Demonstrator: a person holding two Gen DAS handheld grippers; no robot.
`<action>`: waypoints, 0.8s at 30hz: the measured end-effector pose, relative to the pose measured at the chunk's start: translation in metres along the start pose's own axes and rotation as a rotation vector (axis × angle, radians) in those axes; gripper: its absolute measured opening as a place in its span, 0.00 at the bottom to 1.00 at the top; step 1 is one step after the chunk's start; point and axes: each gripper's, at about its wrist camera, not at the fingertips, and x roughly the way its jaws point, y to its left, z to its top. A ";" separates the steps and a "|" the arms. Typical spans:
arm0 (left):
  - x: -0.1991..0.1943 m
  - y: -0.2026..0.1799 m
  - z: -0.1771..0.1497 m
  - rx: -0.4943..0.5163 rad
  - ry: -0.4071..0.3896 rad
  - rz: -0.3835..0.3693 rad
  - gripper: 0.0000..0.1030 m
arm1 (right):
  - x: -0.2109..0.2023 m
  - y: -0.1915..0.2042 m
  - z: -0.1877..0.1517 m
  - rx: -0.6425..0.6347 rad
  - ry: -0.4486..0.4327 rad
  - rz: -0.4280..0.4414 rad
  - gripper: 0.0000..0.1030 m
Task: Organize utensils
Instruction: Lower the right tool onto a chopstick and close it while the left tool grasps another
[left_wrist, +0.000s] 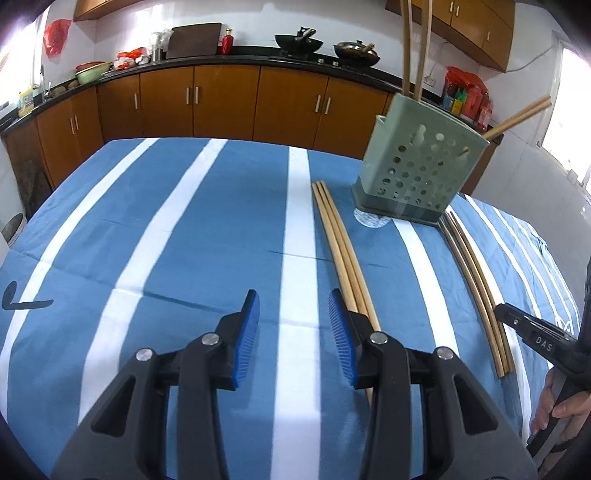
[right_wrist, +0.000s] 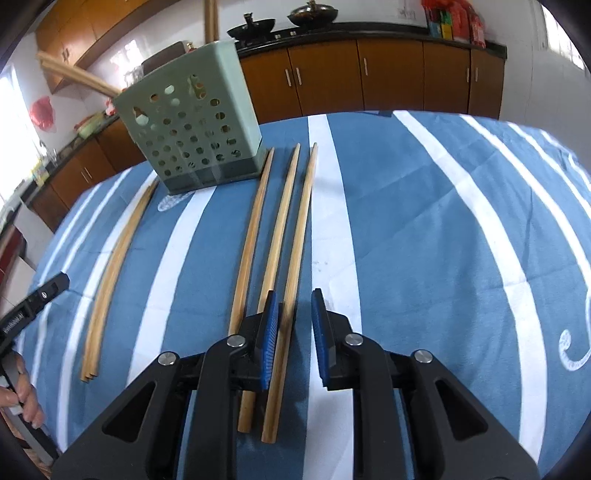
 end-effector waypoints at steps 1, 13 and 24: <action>0.002 -0.002 -0.001 0.006 0.006 -0.005 0.38 | 0.001 0.000 0.000 -0.009 0.000 -0.012 0.08; 0.021 -0.028 -0.011 0.074 0.067 -0.022 0.27 | -0.005 -0.027 0.002 0.059 -0.018 -0.064 0.07; 0.026 -0.041 -0.015 0.118 0.085 -0.020 0.19 | -0.005 -0.027 0.002 0.052 -0.017 -0.067 0.07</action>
